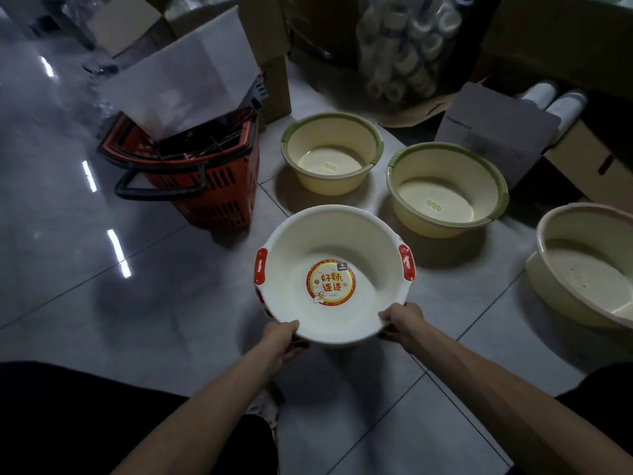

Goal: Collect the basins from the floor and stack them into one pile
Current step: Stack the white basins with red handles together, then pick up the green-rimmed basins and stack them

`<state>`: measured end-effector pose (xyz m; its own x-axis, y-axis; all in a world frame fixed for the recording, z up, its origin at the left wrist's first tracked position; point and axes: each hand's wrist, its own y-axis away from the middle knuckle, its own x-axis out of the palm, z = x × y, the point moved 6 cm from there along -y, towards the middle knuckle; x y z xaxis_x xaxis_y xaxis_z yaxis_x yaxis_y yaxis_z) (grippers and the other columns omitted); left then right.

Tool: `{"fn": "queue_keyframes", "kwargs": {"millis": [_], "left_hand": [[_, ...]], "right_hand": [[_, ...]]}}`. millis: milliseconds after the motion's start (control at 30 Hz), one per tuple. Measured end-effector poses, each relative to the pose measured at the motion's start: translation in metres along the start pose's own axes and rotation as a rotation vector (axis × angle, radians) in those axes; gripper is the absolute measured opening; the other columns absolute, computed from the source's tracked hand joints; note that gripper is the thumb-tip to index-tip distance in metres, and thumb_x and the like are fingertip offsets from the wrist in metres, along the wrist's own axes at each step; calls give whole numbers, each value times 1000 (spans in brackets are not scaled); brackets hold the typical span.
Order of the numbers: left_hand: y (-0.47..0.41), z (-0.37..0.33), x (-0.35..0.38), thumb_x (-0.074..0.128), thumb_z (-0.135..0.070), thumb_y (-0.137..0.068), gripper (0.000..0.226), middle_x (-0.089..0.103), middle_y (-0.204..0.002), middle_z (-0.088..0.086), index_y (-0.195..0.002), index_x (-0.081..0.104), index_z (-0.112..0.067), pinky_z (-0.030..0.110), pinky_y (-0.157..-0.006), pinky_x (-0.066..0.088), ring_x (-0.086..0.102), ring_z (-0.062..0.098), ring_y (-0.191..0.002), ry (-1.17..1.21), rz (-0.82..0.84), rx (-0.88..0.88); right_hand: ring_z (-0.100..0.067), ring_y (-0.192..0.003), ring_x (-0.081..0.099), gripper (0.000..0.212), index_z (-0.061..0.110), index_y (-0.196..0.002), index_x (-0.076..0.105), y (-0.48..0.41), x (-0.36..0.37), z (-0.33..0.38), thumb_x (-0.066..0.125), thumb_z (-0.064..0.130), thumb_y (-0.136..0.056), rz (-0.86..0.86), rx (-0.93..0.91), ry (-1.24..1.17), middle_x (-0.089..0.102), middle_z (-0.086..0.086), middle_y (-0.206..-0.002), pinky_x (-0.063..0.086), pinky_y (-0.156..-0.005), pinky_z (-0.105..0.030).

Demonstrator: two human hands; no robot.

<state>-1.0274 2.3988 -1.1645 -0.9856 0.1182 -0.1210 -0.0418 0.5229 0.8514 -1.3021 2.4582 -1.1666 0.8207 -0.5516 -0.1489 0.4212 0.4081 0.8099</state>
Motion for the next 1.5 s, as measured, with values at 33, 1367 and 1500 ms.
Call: {"fn": "queue_keyframes", "kwargs": {"millis": [33,1367,1500], "left_hand": [[-1,-1,-6,61,-14,-102,26,71,-111,18,-125,54,-6,30,-48,57,74,31,-88,22,-19,6],[261,-45,235,57,-34,-101,34,72,-126,12,-129,62,-16,54,-114,41,66,30,-120,-592,724,335],[322,-36,293,61,-34,-99,35,75,-119,7,-129,63,-16,51,-108,48,70,26,-114,-750,832,464]], "right_hand": [[-37,-105,64,36,3,-121,53,0,8,7,59,-10,-88,12,-27,4,63,-19,-116,61,-73,-48],[-32,-108,63,71,7,-149,41,197,-291,-37,77,2,-87,-134,-198,-92,57,-15,-115,55,-92,-39],[-23,-92,61,73,10,-149,41,248,-345,-44,79,11,-87,-222,-249,137,59,-14,-114,53,-71,-30]]}}
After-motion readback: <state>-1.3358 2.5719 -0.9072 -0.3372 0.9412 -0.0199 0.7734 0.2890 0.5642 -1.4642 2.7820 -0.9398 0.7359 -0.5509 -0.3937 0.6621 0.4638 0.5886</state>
